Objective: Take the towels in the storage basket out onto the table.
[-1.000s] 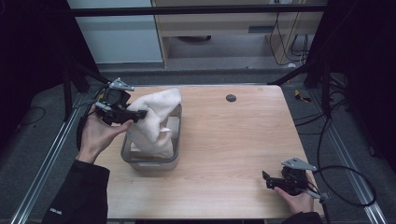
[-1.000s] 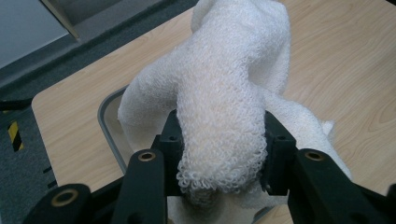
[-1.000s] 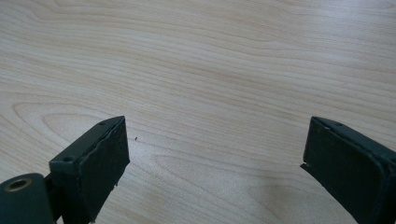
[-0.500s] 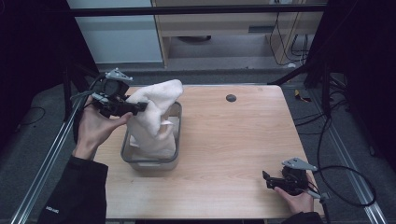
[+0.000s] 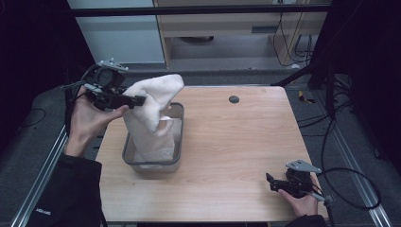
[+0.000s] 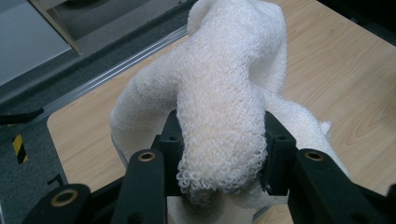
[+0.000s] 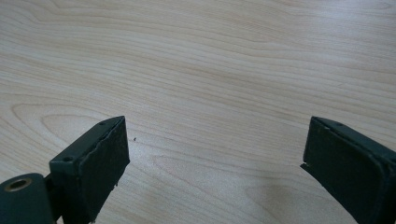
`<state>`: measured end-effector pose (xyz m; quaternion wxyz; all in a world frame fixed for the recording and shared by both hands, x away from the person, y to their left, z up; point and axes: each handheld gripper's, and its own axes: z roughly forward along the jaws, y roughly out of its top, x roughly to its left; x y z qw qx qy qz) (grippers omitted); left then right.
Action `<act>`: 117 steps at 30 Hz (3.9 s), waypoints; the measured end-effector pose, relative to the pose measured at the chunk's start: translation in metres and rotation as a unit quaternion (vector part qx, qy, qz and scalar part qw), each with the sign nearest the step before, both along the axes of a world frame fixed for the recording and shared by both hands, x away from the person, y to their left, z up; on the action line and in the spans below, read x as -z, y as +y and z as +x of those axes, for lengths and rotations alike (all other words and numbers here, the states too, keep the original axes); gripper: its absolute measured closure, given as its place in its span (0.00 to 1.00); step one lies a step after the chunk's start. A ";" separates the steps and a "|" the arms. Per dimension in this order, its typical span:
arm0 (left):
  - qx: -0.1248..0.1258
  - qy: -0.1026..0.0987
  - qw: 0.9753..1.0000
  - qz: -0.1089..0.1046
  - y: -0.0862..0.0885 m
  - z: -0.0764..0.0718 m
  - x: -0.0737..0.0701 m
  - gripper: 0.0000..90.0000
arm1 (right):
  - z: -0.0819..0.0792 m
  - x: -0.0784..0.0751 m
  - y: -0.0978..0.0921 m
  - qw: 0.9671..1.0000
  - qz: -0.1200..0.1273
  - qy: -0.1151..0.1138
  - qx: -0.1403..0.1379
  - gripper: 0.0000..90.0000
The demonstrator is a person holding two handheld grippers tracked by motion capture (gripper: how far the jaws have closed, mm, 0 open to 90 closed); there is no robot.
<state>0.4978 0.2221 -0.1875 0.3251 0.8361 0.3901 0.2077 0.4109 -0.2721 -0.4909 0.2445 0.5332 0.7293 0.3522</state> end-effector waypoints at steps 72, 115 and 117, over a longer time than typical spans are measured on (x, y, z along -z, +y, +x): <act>0.156 -0.042 0.987 0.001 -0.128 -0.040 -0.068 0.67 | -0.003 -0.003 -0.009 1.000 0.011 -0.008 0.010 0.08; 0.193 0.017 0.981 0.001 -0.206 0.024 0.065 0.65 | -0.003 -0.001 -0.011 1.000 0.003 -0.008 0.005 0.08; 0.195 0.020 0.981 0.000 -0.205 0.025 0.071 0.65 | -0.003 -0.001 -0.011 1.000 0.002 -0.008 0.005 0.08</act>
